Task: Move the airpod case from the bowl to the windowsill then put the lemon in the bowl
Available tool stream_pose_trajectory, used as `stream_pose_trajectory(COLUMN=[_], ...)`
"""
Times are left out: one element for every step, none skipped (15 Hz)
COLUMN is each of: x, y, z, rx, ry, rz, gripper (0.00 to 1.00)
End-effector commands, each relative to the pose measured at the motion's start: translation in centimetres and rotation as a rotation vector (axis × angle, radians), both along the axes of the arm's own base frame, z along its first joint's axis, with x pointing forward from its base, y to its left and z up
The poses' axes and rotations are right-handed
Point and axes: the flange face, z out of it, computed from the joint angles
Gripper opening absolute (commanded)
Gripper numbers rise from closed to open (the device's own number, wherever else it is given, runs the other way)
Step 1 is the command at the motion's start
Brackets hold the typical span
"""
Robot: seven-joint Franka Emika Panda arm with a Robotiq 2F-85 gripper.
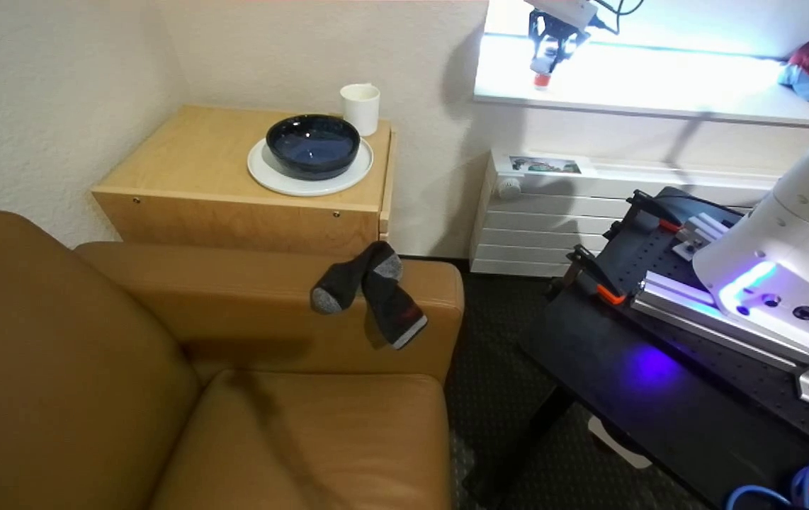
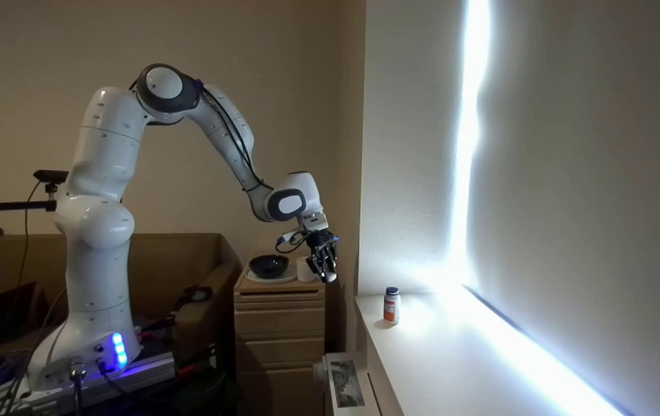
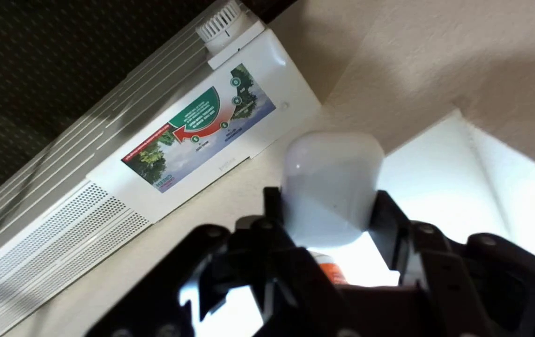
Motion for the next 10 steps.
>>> stream_pose_trajectory(x=[-0.5,-1.5,-2.7,-3.7,-4.4,-4.7,-4.1,-3.5,-5.8,-5.3], y=[-8.3,-10.7,-13.3,-16.1,-18.6,-20.6,-21.9,-22.4,-21.3,-22.2], z=[-2.0,-2.3,-2.7,-3.0,-3.6,-3.9,-5.0,-5.2,-4.0,-4.5], rx=[-0.049,-0.048,-0.050,-0.060,-0.064,-0.061,-0.053,-0.038,-0.052,-0.048], ry=[0.008,0.014,0.022,0.022,0.022,0.020,0.024,0.036,0.021,0.029], rz=[-0.193,-0.252,-0.312,-0.373,-0.438,-0.501,-0.561,-0.618,-0.535,-0.572], gripper=[0.24,0.24,0.24,0.24,0.24,0.24,0.24,0.24,0.49,0.49])
